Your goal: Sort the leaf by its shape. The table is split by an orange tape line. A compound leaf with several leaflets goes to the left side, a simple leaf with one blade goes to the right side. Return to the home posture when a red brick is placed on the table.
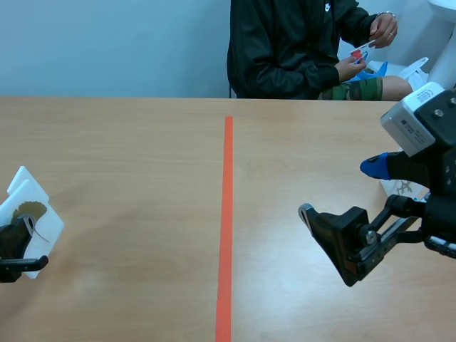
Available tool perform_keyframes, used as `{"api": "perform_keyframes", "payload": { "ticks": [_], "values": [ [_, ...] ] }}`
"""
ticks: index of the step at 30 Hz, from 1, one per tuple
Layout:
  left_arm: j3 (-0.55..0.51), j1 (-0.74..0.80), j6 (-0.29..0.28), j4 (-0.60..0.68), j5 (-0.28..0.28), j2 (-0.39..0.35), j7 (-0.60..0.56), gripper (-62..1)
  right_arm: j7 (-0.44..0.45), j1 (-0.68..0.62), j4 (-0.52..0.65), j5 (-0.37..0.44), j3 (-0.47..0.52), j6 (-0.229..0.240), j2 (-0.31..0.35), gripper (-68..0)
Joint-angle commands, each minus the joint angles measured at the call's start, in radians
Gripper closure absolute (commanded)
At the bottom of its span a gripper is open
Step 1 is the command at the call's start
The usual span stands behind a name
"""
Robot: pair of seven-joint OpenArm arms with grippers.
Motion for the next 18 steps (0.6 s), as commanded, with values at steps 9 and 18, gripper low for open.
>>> {"api": "perform_keyframes", "payload": {
  "ticks": [9,18],
  "values": [
    [0.003,-0.135,0.034,-0.203,-0.003,-0.003,-0.13,-4.0,0.016,0.004,0.003,0.003,0.005,-0.004,0.003,-67.9],
    [0.003,-0.206,0.045,-0.323,-0.003,-0.003,-0.189,-4.0,0.019,0.004,0.003,0.003,0.005,-0.004,0.003,-67.9]
  ]
}}
